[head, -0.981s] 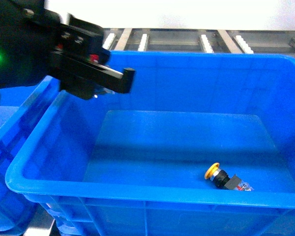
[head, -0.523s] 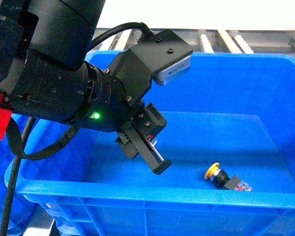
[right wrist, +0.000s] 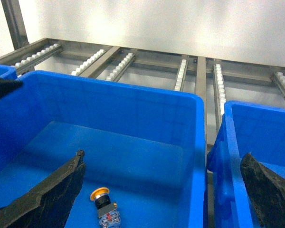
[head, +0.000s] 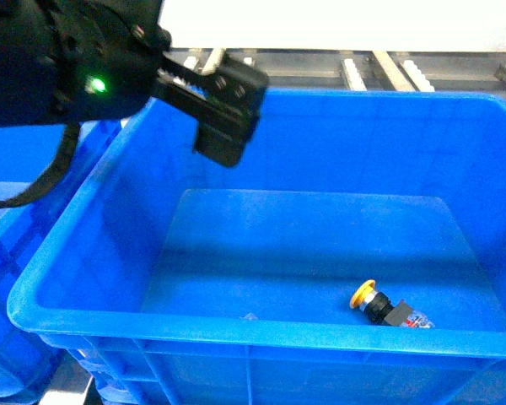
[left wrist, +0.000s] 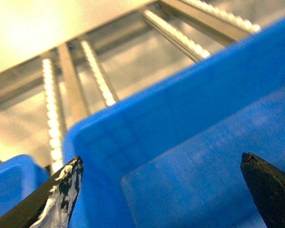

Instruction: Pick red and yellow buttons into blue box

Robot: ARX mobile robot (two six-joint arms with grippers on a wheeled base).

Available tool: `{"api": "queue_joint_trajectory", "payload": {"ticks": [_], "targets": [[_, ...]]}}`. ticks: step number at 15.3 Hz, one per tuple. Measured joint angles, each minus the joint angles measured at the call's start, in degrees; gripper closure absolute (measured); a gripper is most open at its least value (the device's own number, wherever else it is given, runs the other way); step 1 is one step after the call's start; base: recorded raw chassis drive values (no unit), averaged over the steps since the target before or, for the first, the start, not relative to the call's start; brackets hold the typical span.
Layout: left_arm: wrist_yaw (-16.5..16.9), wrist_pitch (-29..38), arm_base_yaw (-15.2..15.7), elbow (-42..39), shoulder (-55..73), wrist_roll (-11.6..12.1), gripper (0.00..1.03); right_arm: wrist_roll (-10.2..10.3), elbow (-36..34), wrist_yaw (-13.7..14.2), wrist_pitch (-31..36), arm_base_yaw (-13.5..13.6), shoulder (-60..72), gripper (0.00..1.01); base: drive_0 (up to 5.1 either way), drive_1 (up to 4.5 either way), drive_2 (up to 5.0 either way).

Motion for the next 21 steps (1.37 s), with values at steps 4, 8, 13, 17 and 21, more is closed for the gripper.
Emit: {"api": "queue_joint_trajectory", "payload": {"ticks": [4,8,13,17,21], "targets": [[-17.18,4.57,1.49,-18.91,-23.43,-16.55,0.05,-0.02,0.00,0.00,-0.02,0.00,0.00,0.03,0.0,0.00,0.0],[-26.58,-5.46,-3.39,-27.63,-44.37,-17.40,0.05,-0.02,0.00,0.00,-0.02,0.00,0.00,0.03,0.0,0.00,0.0],[-38.84,-27.12,-14.38,-30.12,-63.41,-17.79,0.05,-0.02,0.00,0.00,-0.02,0.00,0.00,0.03,0.0,0.00,0.0],[-40.48,-27.71,-15.76,-30.34,-64.00,-17.75,0.05,0.02,0.00,0.46,0.00,0.02,0.00,0.03,0.0,0.00,0.0],[-19.89,-30.10,-2.54,-38.32,-79.01,-17.22,0.56,1.01,-5.40,13.40,-0.07,1.53,-5.44,0.55,0.0,0.00,0.0]]}}
